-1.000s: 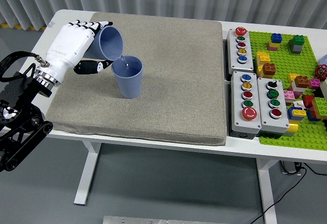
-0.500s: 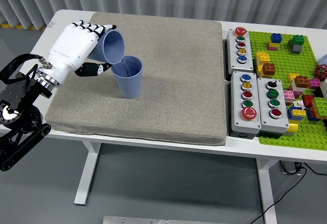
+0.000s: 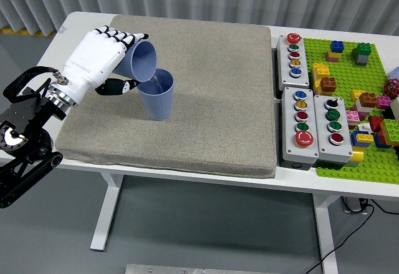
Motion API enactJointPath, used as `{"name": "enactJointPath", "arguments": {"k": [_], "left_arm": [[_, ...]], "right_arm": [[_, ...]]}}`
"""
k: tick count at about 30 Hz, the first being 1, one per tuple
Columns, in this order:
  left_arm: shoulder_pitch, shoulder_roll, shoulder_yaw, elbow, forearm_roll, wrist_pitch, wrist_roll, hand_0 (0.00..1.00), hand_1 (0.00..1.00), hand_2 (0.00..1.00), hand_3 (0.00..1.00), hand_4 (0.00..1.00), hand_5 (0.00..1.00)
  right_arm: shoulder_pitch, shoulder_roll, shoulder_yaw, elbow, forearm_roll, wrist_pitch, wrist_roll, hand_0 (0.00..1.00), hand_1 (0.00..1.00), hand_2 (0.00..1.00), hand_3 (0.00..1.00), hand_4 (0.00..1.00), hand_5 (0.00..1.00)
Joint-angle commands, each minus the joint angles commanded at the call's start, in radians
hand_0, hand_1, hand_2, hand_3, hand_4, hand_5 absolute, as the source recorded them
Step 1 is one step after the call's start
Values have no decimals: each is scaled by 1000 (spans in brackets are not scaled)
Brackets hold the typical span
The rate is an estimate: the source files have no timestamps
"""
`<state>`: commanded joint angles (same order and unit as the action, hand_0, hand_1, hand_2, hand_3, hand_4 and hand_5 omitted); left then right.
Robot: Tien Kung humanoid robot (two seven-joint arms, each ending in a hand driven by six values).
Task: Pick cup pour cup place
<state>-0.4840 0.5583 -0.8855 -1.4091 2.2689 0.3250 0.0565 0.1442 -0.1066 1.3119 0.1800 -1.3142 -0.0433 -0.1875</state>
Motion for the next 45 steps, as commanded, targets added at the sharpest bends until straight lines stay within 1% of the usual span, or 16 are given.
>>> {"name": "enactJointPath", "arguments": {"k": [2,5,10,14,22,29,34,39,45], "left_arm": [[-4,3,7,1,0,8,6,685,539,541,583,683,134],[-16,19,31,-9,0,23,20,685,539,541,583,683,134],[-31,34,46,-2,0,28,21,684,539,541,581,680,136],[-36,37,52,6,0,34,22,684,540,541,579,675,131],[-47,41,79,24,0,64,35,683,540,541,580,673,130],[-59,47,93,25,0,79,41,682,540,539,579,668,127],[-63,49,100,35,0,74,44,681,541,539,579,659,117],[-80,56,126,39,0,80,51,680,542,540,574,651,112],[-95,68,142,37,0,79,55,679,543,541,574,644,106]], "right_arm": [[0,0,0,0,-1,0,0,695,698,627,614,179,315],[-2,0,2,0,-2,0,0,695,698,627,614,179,315],[-3,-1,1,0,-1,0,1,696,698,627,614,179,317],[-3,-1,2,0,-3,1,0,695,698,627,614,178,315],[-6,0,7,0,-10,1,-1,696,698,627,615,177,315],[-7,0,11,0,-14,2,0,695,698,628,616,178,316],[-6,-1,11,0,-13,1,0,695,698,628,615,178,318],[-2,-2,10,0,-11,1,0,695,698,628,615,177,319],[0,-2,11,0,-9,0,0,695,698,628,615,177,320]]}}
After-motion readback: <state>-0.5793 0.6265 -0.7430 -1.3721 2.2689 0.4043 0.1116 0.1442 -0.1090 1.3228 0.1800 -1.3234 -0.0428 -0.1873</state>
